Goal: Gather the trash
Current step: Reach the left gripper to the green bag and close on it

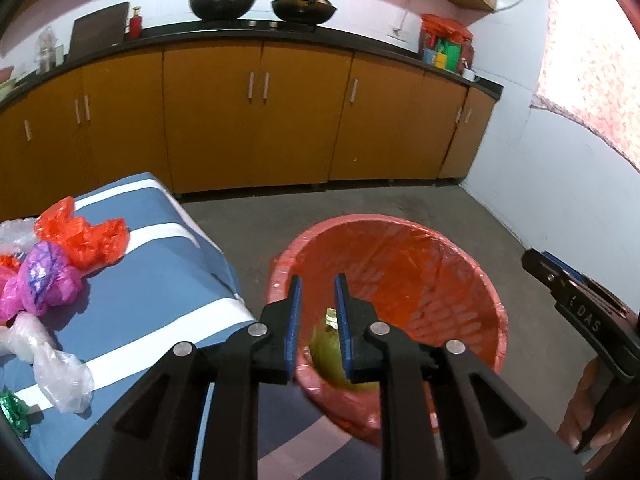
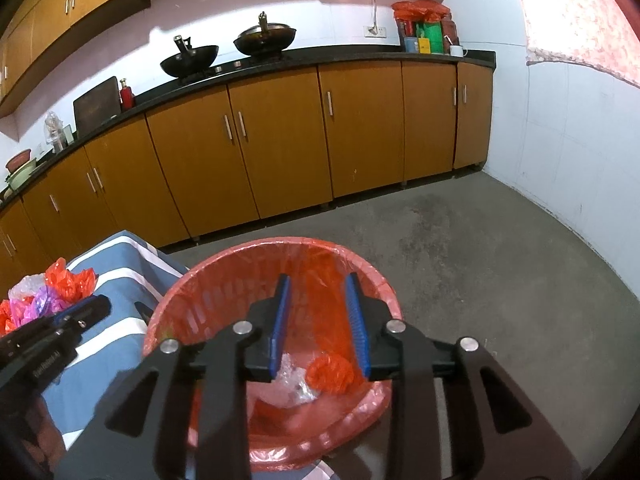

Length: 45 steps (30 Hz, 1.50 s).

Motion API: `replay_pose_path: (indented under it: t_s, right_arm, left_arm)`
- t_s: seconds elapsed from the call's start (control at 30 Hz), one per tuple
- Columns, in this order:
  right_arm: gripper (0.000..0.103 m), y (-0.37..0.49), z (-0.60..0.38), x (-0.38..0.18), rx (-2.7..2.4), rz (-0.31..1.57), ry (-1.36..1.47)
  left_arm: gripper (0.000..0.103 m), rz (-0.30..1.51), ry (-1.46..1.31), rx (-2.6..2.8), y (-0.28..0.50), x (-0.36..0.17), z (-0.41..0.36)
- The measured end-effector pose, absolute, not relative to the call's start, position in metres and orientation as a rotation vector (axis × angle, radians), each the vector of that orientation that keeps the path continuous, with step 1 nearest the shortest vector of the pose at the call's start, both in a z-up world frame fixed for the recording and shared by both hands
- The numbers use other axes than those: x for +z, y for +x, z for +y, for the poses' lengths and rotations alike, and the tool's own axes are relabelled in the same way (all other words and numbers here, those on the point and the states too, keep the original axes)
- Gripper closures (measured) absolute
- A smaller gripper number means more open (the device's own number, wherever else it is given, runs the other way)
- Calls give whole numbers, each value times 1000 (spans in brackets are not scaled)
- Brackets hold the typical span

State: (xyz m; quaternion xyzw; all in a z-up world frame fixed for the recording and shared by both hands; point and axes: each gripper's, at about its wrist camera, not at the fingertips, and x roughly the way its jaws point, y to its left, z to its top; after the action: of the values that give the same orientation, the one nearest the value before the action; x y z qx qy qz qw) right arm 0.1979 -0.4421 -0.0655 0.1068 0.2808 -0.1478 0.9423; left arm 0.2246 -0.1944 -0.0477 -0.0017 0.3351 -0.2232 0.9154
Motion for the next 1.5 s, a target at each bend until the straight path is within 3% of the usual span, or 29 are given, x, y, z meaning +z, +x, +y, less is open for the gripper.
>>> replay_pose_path:
  t_s: [0.37,0.47,0.6,1.03,1.23,1.5]
  right_arm:
    - [73,197,-410,-53,-237,563,186]
    - [73,200,-396,-51,-212,567,180]
    - [73,204,-366,-48,-149,573,165]
    - [73,215,-234,-59,113,631,104]
    - [73,211,-181,-68,194,661,70]
    - [73,209,-158,-74,211,693,48]
  left_arm:
    - [85,650,5,-399,212,-34,-162]
    - [72,631,7,-369,205,-32,-145]
    - [70,613,10,-331,193,-31,-115]
    - [43,590,68,-31,142,-54,43]
    - [38,679,19,56,141,-78,101]
    - [38,783,-47,55,154,-102,120]
